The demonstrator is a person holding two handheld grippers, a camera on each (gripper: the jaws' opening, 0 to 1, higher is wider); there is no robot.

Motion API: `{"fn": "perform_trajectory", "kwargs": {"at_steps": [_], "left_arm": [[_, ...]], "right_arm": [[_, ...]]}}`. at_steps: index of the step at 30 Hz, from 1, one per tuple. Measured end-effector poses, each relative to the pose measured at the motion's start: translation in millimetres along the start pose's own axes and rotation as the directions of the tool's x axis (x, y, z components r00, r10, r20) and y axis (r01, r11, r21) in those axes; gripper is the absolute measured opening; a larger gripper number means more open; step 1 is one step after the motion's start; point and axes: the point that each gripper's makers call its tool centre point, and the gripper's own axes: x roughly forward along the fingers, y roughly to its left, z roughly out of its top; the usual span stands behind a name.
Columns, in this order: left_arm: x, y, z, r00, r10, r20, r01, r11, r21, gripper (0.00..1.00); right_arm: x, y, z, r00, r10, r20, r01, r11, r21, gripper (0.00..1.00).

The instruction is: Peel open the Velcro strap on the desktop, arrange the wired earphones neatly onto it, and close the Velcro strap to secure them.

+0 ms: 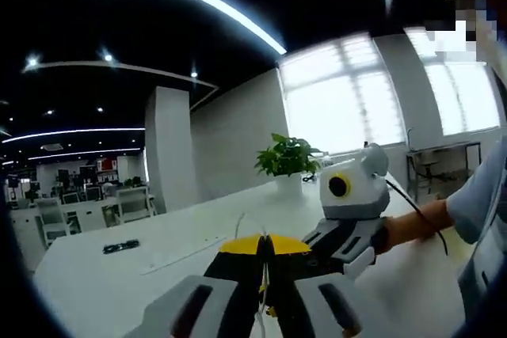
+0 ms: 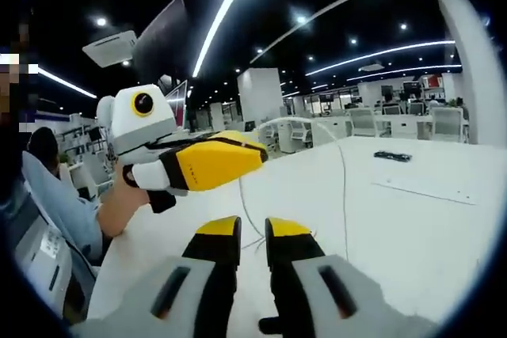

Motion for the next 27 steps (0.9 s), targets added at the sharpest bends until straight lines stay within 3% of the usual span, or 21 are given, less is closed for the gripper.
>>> {"fn": "perform_trajectory", "kwargs": {"at_steps": [4, 10, 14, 21, 27], "left_arm": [[-2, -0.5, 8.7, 1.000, -0.001, 0.019, 0.000, 1.000, 0.016, 0.06], [-6, 1.2, 25.1, 0.999, 0.006, 0.050, -0.007, 0.999, 0.036, 0.06], [-11, 1.8, 37.5, 0.997, 0.011, 0.072, -0.014, 0.999, 0.038, 0.06], [-20, 1.4, 63.6, 0.992, 0.028, 0.122, -0.037, 0.997, 0.072, 0.06], [-26, 6.0, 82.0, 0.986, 0.048, 0.158, -0.063, 0.994, 0.092, 0.06]], "right_arm": [[5, 2, -0.3, 1.000, -0.001, -0.009, 0.001, 1.000, -0.029, 0.13], [8, 6, 14.3, 1.000, -0.009, 0.019, 0.011, 0.995, -0.096, 0.08], [9, 1, 20.5, 0.999, -0.021, 0.029, 0.024, 0.996, -0.088, 0.07], [10, -8, 21.6, 1.000, -0.023, 0.018, 0.023, 1.000, -0.006, 0.07], [13, -10, 13.6, 0.999, -0.038, -0.017, 0.037, 0.998, -0.050, 0.07]]}}
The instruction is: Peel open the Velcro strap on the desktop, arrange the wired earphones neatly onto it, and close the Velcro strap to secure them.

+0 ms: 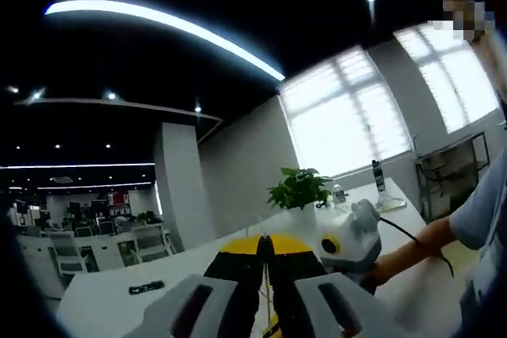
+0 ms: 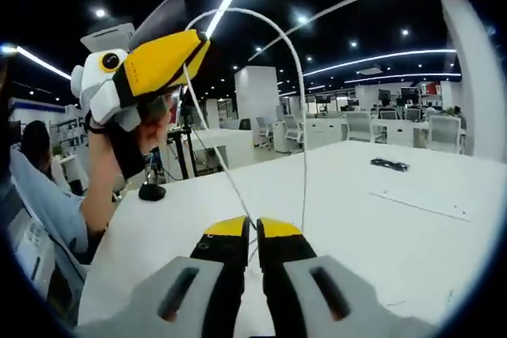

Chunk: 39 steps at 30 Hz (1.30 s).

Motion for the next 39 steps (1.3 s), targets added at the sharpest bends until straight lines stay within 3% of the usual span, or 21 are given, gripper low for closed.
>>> {"fn": "perform_trajectory", "kwargs": {"at_steps": [5, 9, 13, 24, 32, 39], "left_arm": [[-6, 13.4, 19.6, 0.998, 0.039, 0.040, -0.040, 0.999, 0.010, 0.06], [-9, 26.5, 23.3, 0.997, 0.068, 0.045, -0.068, 0.998, 0.004, 0.06], [-10, 31.9, 22.2, 0.996, 0.081, 0.045, -0.080, 0.997, -0.009, 0.06], [-1, 28.5, 1.7, 0.996, 0.091, -0.009, -0.091, 0.996, 0.022, 0.06], [-1, 26.5, 5.0, 0.996, 0.087, -0.004, -0.087, 0.996, 0.012, 0.06], [-1, 23.7, 8.9, 0.997, 0.080, 0.002, -0.080, 0.997, 0.009, 0.06]], "right_arm": [[4, -8, -13.5, 0.999, -0.014, -0.047, 0.013, 1.000, -0.028, 0.06], [5, -13, -25.8, 0.997, -0.015, -0.073, 0.015, 1.000, -0.010, 0.04], [4, -16, -35.1, 0.996, -0.017, -0.090, 0.018, 1.000, 0.007, 0.04], [-4, -15, -33.2, 0.997, -0.023, -0.079, 0.025, 0.999, 0.030, 0.06], [-8, -33, -39.8, 0.991, -0.095, -0.099, 0.098, 0.995, 0.023, 0.08], [-5, -39, -45.2, 0.986, -0.118, -0.121, 0.120, 0.993, 0.010, 0.09]]}}
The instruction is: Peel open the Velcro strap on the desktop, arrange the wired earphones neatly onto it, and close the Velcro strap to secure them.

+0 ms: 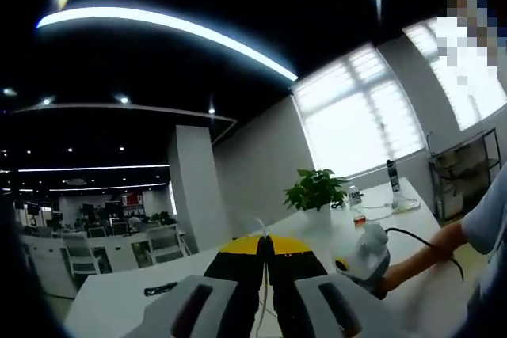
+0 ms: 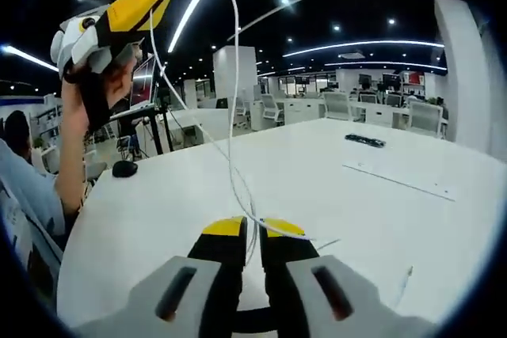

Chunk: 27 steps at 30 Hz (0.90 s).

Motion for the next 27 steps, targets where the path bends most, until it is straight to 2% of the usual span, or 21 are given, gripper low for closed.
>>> {"fn": "perform_trajectory", "kwargs": {"at_steps": [10, 13, 16, 20, 24, 27], "left_arm": [[-2, -0.1, 7.7, 1.000, 0.000, 0.017, 0.001, 1.000, -0.007, 0.06], [-2, 8.9, 2.9, 0.999, 0.038, -0.004, -0.038, 0.999, 0.034, 0.06], [1, 28.7, -17.1, 0.992, 0.108, -0.062, -0.102, 0.990, 0.096, 0.06], [4, 50.4, -48.2, 0.976, 0.173, -0.131, -0.158, 0.980, 0.118, 0.06], [1, 67.3, -77.5, 0.962, 0.208, -0.176, -0.195, 0.977, 0.091, 0.06], [-6, 81.6, -94.9, 0.949, 0.242, -0.204, -0.231, 0.970, 0.077, 0.06]], "right_arm": [[12, -2, -15.6, 0.998, -0.017, -0.068, 0.014, 0.999, -0.034, 0.06], [11, 2, -17.5, 0.997, 0.002, -0.074, -0.004, 1.000, -0.024, 0.04], [7, 13, -13.6, 0.997, 0.051, -0.058, -0.051, 0.999, 0.009, 0.04], [0, 29, -3.2, 0.993, 0.111, -0.029, -0.110, 0.994, 0.024, 0.04], [-11, 39, 14.6, 0.991, 0.135, 0.022, -0.136, 0.991, 0.023, 0.04], [-21, 39, 25.3, 0.993, 0.116, 0.039, -0.116, 0.993, 0.008, 0.04]]}}
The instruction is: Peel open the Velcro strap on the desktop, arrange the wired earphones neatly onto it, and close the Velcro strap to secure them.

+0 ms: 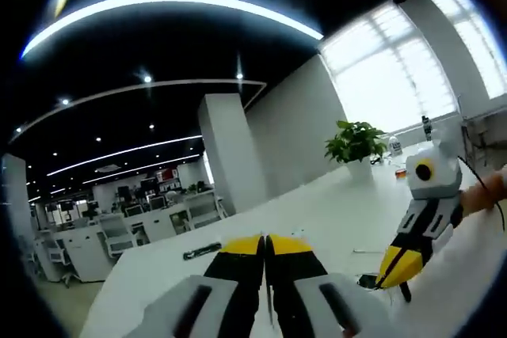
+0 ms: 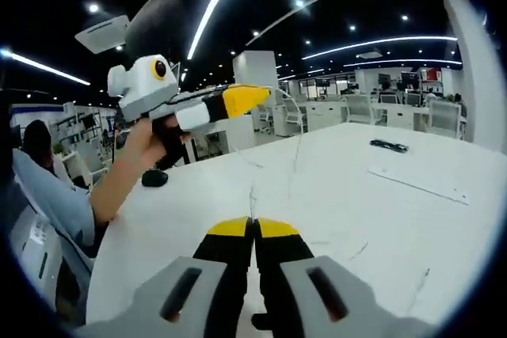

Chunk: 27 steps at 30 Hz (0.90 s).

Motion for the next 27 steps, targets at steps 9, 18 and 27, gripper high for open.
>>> {"fn": "perform_trajectory", "kwargs": {"at_steps": [9, 18, 27], "left_arm": [[-16, 35.5, -11.3, 0.995, 0.097, 0.006, -0.097, 0.995, -0.033, 0.06], [-20, 31.6, -1.8, 0.994, 0.103, 0.037, -0.103, 0.995, -0.010, 0.06], [-25, 31.3, 16.6, 0.990, 0.111, 0.090, -0.109, 0.994, -0.021, 0.06]], "right_arm": [[-38, -53, 15.0, 0.947, -0.321, -0.011, 0.306, 0.912, -0.273, 0.04], [-58, -98, 47.3, 0.794, -0.600, 0.100, 0.553, 0.644, -0.528, 0.04], [-78, -122, 73.9, 0.702, -0.687, 0.189, 0.648, 0.506, -0.569, 0.04]]}}
